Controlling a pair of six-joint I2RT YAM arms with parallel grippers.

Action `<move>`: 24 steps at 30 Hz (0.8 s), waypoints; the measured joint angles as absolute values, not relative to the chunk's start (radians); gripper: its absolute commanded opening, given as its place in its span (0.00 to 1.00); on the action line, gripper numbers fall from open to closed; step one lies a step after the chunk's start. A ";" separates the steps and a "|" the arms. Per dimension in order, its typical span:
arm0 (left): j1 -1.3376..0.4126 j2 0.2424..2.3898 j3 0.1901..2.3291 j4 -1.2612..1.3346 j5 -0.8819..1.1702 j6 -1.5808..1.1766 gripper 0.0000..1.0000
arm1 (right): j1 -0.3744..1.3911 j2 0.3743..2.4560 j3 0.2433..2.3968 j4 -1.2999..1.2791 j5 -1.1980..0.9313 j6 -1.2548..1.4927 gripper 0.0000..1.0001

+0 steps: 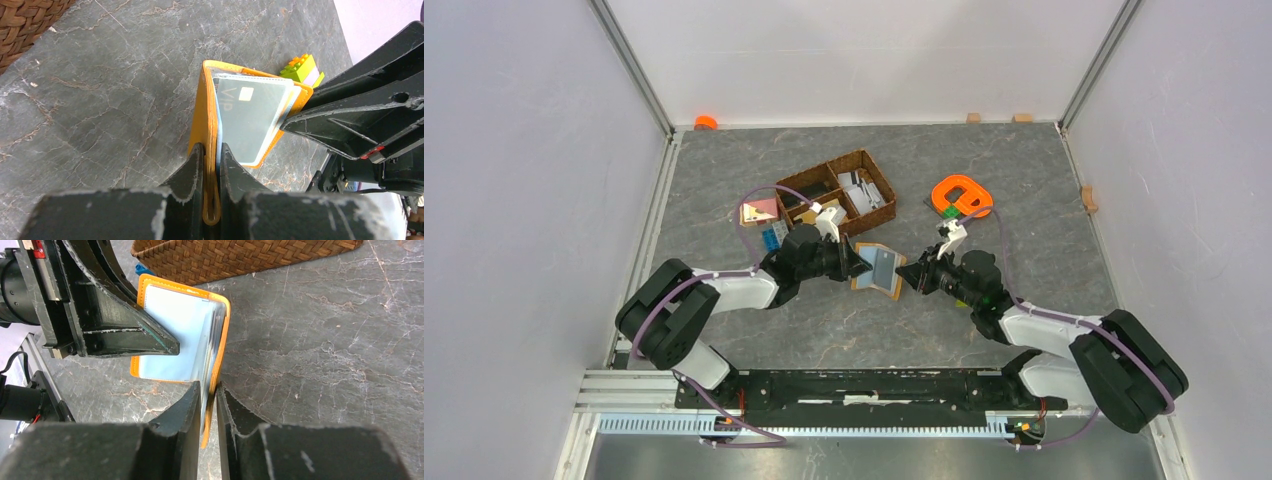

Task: Take the credit cards out of the card holder
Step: Remove the credit card from the card holder.

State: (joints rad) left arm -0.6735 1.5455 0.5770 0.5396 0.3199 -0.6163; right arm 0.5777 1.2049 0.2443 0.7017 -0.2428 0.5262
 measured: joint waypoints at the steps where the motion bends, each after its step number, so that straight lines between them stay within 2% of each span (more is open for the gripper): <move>1: -0.673 1.546 0.577 0.540 0.321 -0.616 0.02 | 0.578 1.208 0.245 0.702 -0.244 0.526 0.23; 3: -0.673 1.546 0.577 0.540 0.324 -0.616 0.02 | 0.578 1.213 0.245 0.701 -0.247 0.526 0.22; 10: -0.673 1.553 0.577 0.540 0.334 -0.616 0.02 | 0.578 1.234 0.245 0.698 -0.250 0.526 0.02; 24: -0.672 1.561 0.580 0.550 0.353 -0.617 0.02 | 0.578 1.253 0.245 0.738 -0.292 0.526 0.01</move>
